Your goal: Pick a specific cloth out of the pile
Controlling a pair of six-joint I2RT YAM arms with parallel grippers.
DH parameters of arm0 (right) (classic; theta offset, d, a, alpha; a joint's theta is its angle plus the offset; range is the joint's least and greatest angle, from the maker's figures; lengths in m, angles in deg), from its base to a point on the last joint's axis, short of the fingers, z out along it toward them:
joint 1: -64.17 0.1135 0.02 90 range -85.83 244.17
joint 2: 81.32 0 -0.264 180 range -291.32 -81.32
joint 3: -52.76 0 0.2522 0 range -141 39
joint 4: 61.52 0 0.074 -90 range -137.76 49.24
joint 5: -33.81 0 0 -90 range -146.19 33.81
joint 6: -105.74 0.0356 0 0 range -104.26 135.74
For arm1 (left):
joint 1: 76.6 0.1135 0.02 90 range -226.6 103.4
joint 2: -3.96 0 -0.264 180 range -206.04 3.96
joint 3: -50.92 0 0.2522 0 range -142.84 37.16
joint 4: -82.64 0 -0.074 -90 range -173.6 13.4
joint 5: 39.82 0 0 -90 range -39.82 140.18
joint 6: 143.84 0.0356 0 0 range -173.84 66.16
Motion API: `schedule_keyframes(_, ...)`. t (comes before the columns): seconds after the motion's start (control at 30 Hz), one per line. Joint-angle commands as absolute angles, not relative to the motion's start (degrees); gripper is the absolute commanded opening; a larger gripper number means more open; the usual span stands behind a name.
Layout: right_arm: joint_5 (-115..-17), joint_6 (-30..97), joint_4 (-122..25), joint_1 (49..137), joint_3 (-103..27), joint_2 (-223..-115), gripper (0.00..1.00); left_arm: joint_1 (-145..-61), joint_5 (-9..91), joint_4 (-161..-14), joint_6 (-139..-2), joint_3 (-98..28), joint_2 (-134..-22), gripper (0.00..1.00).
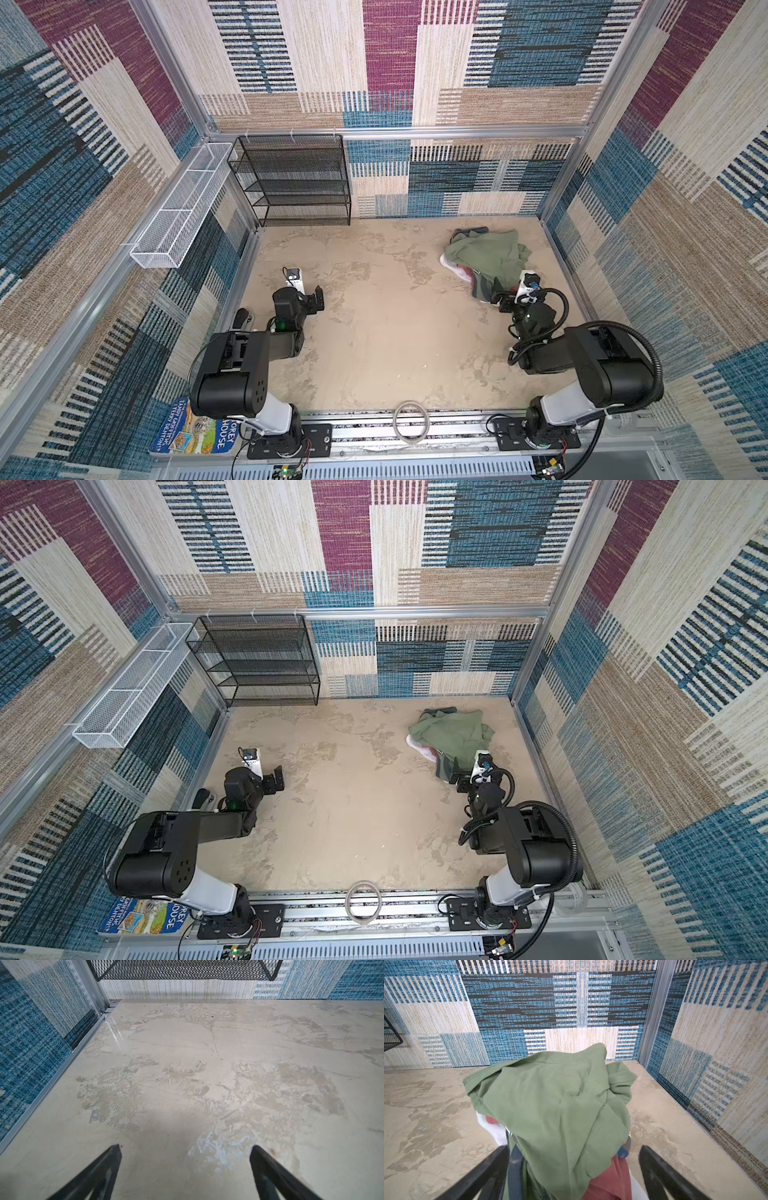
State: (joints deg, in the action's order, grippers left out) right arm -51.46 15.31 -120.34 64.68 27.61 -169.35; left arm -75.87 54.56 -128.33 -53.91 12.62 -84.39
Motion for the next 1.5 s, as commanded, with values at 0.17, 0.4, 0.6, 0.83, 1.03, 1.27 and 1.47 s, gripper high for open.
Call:
schedule_keyframes(0.17,-51.27,15.41,-122.29,64.64,27.49,-169.3,1.0,-75.81,55.01,-130.14,-54.1,12.62,-84.25,1.0)
schedule_keyframes(0.4,-51.33,15.54,-122.3,64.65,27.49,-169.3,1.0,-75.81,54.97,-130.07,-54.13,12.48,-84.26,1.0)
schedule_keyframes(0.6,-51.33,15.52,-122.27,64.67,27.43,-169.26,1.0,-75.81,54.97,-130.01,-54.15,12.45,-84.26,1.0)
schedule_keyframes(0.83,-51.27,15.55,-122.18,64.68,27.34,-169.35,1.0,-75.85,54.98,-130.01,-54.11,12.46,-84.28,1.0)
schedule_keyframes(1.03,-51.29,15.56,-122.2,64.66,27.39,-169.3,1.0,-75.82,55.01,-130.0,-54.11,12.41,-84.25,1.0)
schedule_keyframes(1.27,-51.32,15.43,-122.2,64.63,27.41,-169.3,1.0,-75.81,55.01,-130.01,-54.1,12.48,-84.26,1.0)
schedule_keyframes(1.47,-51.45,15.24,-121.52,64.69,27.14,-168.67,1.0,-75.84,55.21,-130.42,-54.09,12.72,-84.08,0.93)
